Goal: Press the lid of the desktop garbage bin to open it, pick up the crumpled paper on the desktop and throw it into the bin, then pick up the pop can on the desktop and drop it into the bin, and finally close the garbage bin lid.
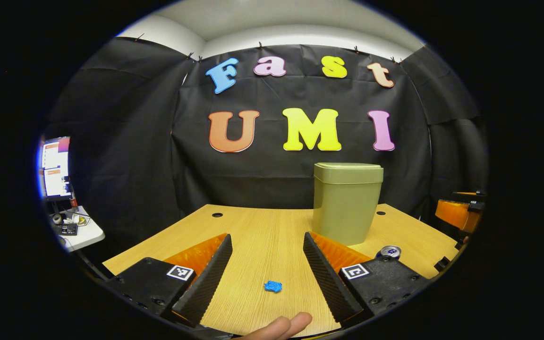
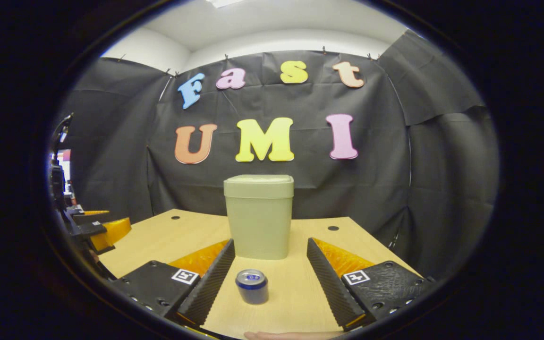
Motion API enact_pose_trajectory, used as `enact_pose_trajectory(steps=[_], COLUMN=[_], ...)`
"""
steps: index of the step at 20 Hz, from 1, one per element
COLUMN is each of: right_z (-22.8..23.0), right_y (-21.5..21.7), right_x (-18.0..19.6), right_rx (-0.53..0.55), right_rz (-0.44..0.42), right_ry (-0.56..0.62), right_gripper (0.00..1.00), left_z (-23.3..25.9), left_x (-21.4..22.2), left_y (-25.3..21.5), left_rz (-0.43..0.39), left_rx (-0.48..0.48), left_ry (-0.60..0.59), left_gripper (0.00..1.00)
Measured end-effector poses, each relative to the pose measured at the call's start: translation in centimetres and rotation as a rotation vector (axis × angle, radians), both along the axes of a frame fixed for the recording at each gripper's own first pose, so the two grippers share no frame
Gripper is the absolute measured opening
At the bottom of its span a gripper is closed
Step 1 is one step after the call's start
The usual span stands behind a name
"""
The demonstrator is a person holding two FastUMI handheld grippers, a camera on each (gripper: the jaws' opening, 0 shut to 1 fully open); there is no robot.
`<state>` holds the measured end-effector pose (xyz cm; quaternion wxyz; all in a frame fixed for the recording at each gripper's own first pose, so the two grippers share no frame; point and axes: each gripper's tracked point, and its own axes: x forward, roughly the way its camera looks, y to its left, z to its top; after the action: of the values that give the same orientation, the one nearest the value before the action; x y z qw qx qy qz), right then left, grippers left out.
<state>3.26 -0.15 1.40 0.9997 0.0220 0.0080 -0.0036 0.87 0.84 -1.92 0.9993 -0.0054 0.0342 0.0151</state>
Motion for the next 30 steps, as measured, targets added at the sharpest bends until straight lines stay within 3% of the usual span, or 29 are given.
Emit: enact_pose_trajectory(steps=[2,4,6,8,10,12,23,30], right_z=[0.9,1.8,2.7,3.9,4.4,5.4,12.7,12.7], right_y=[-0.3,0.6,0.2,0.2,0.4,1.4,2.5,5.1], right_x=[1.1,2.5,3.9,5.4,7.0,7.9,16.0,22.8], right_rx=[-0.014,-0.043,-0.078,-0.082,-0.041,-0.029,-0.071,-0.112], right_rz=[-0.018,0.003,-0.012,-0.028,-0.012,0.01,0.025,0.043], right_ry=[0.002,0.012,0.023,0.028,0.053,0.067,0.057,0.129], right_gripper=[0.91,0.74,0.65,0.48,0.13,0.04,0.0,0.0], left_z=[-0.1,-0.3,-0.4,-0.3,-0.3,-0.2,-1.2,-1.5], left_x=[0.5,0.6,0.6,0.7,0.7,0.7,1.1,1.5], left_y=[0.3,0.2,0.2,0.3,0.3,0.0,-0.3,0.7], left_rz=[-0.002,-0.005,-0.011,-0.006,-0.004,-0.014,-0.024,-0.016], left_rx=[-0.003,-0.006,-0.005,0.001,0.005,0.011,0.016,-0.005], left_ry=[0.008,0.011,0.013,0.014,0.008,0.007,0.034,0.045], left_gripper=[0.98,0.98,0.98,0.98,0.98,0.98,0.98,0.98])
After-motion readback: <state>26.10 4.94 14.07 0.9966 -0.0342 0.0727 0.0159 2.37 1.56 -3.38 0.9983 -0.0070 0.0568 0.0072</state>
